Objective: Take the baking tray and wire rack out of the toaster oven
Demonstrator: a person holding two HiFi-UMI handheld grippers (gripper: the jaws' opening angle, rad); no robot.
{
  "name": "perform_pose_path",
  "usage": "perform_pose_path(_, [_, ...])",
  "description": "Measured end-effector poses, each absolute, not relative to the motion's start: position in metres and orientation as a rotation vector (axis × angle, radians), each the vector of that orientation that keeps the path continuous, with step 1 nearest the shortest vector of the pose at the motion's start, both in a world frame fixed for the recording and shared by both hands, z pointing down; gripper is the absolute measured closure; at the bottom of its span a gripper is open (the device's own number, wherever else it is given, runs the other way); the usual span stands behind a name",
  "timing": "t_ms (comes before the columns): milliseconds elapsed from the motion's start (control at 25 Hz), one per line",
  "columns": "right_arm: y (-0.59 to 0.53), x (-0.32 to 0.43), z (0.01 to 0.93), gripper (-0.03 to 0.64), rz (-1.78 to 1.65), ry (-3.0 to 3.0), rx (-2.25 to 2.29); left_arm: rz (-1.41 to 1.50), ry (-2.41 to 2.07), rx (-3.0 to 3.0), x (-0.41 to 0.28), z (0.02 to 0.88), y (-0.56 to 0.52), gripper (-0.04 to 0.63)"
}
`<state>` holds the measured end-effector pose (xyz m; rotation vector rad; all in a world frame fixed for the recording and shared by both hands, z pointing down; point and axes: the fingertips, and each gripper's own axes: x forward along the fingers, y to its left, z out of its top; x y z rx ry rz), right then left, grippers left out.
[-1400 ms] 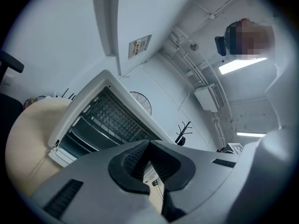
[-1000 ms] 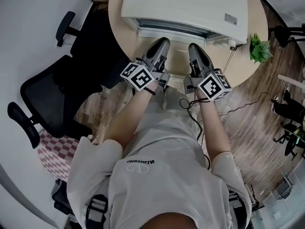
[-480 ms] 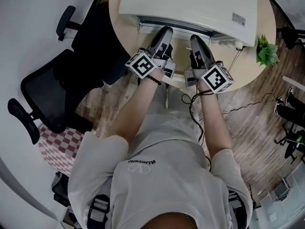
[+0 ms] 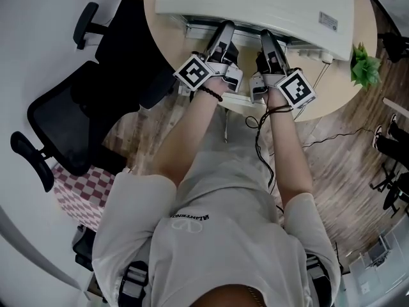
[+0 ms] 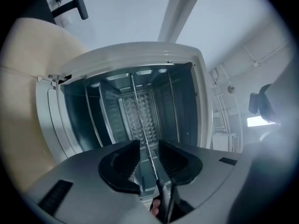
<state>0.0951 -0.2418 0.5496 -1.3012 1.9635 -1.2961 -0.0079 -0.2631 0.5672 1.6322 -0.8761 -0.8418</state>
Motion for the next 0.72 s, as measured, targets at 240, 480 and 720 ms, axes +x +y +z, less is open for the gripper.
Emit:
perform_pose_path(240, [-0.256,0.096,0.553,0.502,-1.306,1.872,-1.293,-0.854,-0.858,1.622,-0.004,0.567,-0.275,0.469])
perform_pose_path(480, [-0.261,0.097,0.554,0.518,-1.311,1.791,-1.251,-0.889,-0.821,1.589,-0.002,0.569,-0.282,0.469])
perform_pose_path(720, [-0.258,0.096,0.559,0.518,-1.347,1.728,-1.237,-0.919,-0.795,1.555,-0.002,0.568,-0.286,0.470])
